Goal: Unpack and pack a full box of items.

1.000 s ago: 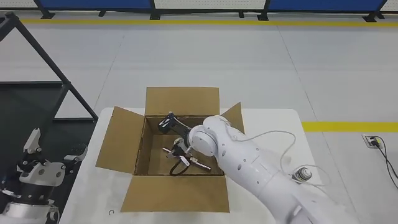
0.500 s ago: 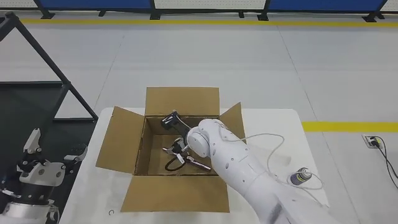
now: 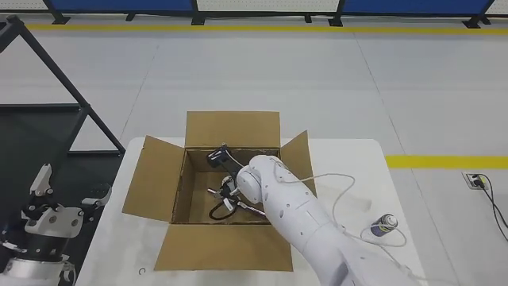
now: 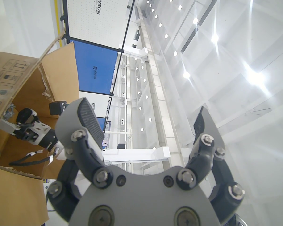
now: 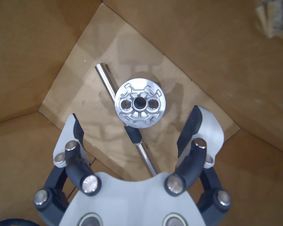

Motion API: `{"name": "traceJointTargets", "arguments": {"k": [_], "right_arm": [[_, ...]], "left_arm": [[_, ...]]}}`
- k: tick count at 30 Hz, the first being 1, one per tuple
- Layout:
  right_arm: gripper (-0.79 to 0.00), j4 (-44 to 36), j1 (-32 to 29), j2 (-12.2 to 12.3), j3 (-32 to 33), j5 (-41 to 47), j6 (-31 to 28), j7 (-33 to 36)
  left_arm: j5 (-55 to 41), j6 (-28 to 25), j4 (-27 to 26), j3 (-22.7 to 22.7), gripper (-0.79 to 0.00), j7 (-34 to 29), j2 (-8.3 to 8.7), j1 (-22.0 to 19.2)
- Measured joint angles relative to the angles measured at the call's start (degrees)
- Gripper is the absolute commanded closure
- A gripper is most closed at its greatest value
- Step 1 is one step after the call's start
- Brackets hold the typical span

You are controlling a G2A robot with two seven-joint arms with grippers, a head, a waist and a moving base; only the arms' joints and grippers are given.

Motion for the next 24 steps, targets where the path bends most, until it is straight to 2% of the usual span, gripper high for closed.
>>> {"name": "traceJointTargets", "arguments": {"k": [15,24], "right_arm": [[-0.785,-0.2,-0.1,0.0,0.0,-0.1,0.0,-0.2],[-0.785,-3.3,-2.5,-0.4,-0.5,-3.9,5.5,-3.2]], "left_arm": [[0.0,0.0,0.0,0.0,-0.785,0.0,0.0,0.0],[0.0,0.0,0.0,0.0,-0.785,0.0,0.0,0.0]]}}
